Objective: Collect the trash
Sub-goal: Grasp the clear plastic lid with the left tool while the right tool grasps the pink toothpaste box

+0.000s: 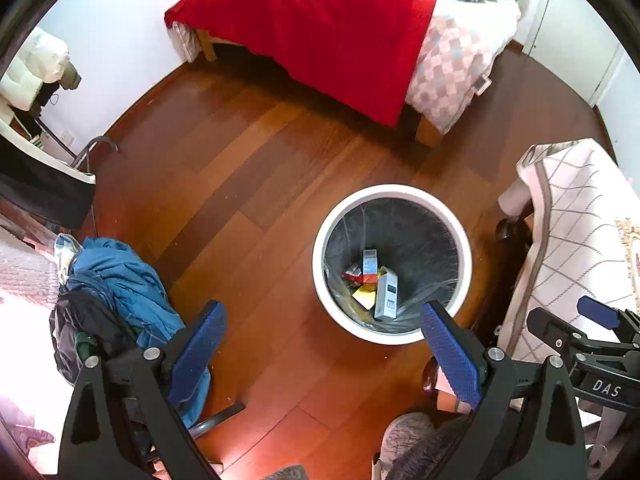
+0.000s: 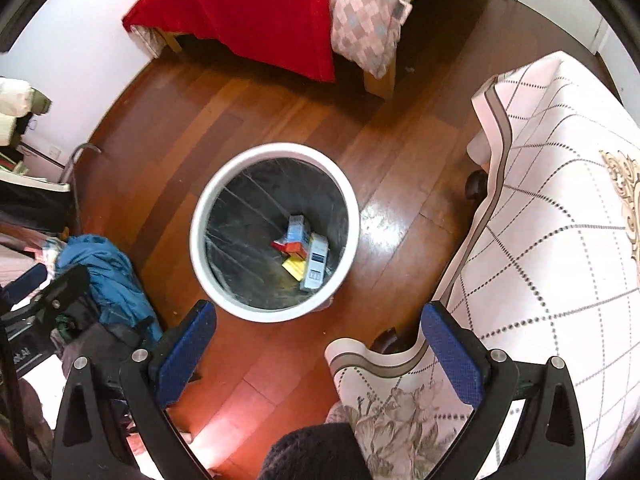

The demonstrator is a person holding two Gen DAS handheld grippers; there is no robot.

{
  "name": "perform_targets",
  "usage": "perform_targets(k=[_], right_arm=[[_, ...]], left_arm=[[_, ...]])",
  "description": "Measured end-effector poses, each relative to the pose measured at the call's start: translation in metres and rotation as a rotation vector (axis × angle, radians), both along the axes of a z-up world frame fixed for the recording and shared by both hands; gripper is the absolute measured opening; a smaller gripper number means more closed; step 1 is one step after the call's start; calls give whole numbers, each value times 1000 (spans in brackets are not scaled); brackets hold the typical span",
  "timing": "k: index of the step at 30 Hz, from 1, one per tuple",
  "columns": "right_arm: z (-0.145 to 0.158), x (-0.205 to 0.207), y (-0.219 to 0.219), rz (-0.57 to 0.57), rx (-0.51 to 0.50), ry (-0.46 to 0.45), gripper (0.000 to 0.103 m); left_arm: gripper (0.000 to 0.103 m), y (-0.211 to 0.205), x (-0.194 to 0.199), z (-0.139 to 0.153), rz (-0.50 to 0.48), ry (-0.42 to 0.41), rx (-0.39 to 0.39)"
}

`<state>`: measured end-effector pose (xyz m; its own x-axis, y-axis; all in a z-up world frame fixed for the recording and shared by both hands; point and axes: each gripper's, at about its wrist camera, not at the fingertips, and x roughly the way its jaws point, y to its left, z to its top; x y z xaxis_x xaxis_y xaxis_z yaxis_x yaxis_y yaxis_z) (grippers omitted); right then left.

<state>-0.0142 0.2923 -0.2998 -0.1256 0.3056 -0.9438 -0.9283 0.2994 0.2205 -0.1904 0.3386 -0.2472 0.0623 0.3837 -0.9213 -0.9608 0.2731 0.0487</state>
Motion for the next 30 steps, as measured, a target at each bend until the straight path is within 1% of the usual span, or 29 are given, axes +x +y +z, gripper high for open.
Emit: perform_targets(k=[5,9,13,15,17,18,20,21,22,24,25,27,28,30], right_arm=[[43,0,-23,6,85,-16,103],[74,6,-42,-11,143,-1,103],[105,22,-72,-58,216,65,103],[115,37,-90,-103,237,102,103],[123,61,-119,-161,254,141,103],[125,69,-129,-184,255,144,103],[125,102,-163,-264,244,147,103],[123,118,-179,-296,236,138,103],[120,132,-190,-317,218,120,103],[110,173,-218,-374,149,47,103],[105,191,-227,-386,121,19,103],[90,238,-247,-410,29,-70,103],[82,255,-251,-405,-4,-92,103],[66,295,-263,-392,-81,-146,103]], left_arm=[[99,-20,1,31,-11,-35,46],[99,-37,4,58,-26,-61,82],[99,-56,17,79,-24,-49,102],[99,-69,29,87,-43,-51,128],[99,-82,48,88,-76,-61,139],[99,-88,61,86,-97,-64,135],[99,-102,99,72,-166,-56,102],[99,-107,113,67,-188,-53,89],[99,-116,136,58,-221,-48,74],[99,-130,175,42,-261,-38,57],[99,-140,200,32,-283,-39,42],[99,-156,242,16,-318,-33,27],[99,-166,268,5,-344,-25,14],[99,-179,307,-12,-385,-10,-9]])
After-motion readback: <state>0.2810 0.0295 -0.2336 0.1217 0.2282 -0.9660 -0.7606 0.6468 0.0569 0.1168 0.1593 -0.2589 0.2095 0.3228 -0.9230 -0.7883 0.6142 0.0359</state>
